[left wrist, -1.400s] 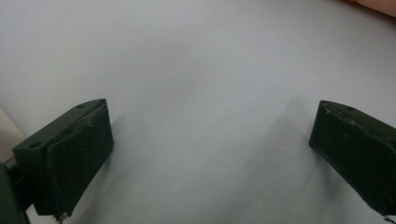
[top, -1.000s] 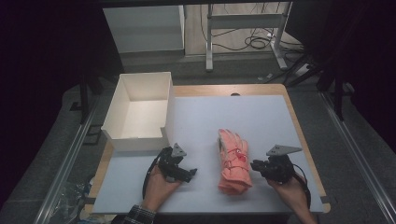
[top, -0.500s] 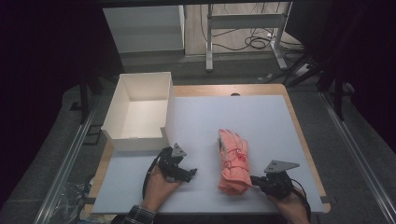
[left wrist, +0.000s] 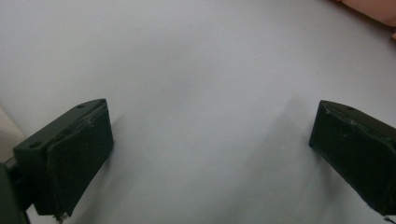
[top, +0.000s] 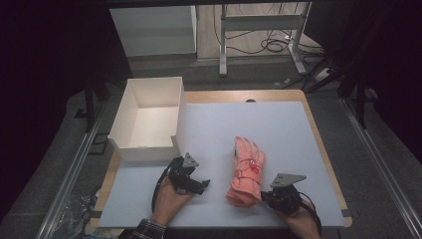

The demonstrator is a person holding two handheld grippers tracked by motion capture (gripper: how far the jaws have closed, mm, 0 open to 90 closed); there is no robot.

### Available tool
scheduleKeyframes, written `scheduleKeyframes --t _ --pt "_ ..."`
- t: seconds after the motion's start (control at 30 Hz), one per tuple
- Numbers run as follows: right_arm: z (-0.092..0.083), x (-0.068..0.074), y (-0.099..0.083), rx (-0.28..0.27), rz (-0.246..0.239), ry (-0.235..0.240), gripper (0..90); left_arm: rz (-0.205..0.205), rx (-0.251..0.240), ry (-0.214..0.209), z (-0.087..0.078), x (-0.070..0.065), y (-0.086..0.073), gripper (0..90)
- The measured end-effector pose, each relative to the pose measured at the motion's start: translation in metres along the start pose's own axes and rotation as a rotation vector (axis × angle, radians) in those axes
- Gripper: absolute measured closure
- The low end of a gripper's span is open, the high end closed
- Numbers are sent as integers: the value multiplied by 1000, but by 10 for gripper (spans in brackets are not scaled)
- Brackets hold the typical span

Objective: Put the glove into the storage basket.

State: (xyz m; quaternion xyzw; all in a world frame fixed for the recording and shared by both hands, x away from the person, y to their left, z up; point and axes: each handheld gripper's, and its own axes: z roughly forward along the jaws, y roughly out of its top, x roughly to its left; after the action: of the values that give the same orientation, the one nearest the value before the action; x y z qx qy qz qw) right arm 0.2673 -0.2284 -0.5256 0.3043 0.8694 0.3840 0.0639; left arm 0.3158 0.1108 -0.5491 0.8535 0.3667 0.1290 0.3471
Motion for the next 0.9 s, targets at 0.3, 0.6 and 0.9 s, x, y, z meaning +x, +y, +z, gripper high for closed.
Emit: scheduleKeyframes --t 0.3,0.6,0.9 --pt "15 9 10 0 -26 25 886 -1 0 0 0 0 0 0" --pt "29 14 20 8 -34 31 871 -2 1 -1 0 0 0 0" --pt "36 18 27 10 -55 26 872 -12 1 -4 0 0 0 0"
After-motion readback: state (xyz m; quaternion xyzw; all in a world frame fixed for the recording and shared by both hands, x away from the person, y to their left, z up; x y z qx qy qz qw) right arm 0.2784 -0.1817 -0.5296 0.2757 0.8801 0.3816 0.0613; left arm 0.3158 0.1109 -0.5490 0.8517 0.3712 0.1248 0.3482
